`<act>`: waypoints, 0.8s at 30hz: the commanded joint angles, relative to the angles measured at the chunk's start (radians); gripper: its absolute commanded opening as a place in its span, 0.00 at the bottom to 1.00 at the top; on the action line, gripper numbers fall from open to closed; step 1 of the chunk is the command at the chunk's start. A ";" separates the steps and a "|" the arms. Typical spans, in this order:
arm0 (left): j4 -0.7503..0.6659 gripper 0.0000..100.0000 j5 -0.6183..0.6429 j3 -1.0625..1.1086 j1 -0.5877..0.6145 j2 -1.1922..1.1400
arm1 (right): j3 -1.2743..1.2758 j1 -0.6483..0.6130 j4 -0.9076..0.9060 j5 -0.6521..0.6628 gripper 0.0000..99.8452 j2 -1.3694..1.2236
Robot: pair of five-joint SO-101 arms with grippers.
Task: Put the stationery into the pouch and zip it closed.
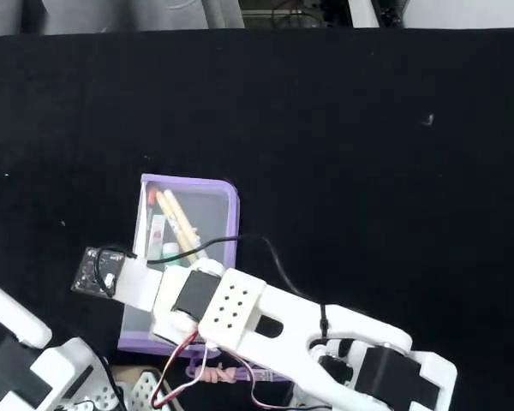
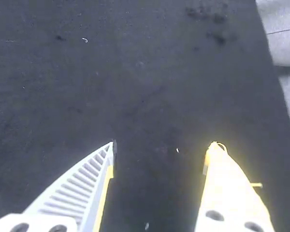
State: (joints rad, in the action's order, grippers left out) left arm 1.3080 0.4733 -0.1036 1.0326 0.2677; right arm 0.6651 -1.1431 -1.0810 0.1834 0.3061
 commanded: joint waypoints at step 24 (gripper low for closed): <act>0.187 0.30 -0.183 -0.363 0.335 0.009 | -0.142 0.181 0.069 -0.123 0.19 -0.179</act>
State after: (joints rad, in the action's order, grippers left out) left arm 1.4922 0.3000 -0.3890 1.2735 0.2677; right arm 0.5746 -0.9390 -0.9920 0.0621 0.1220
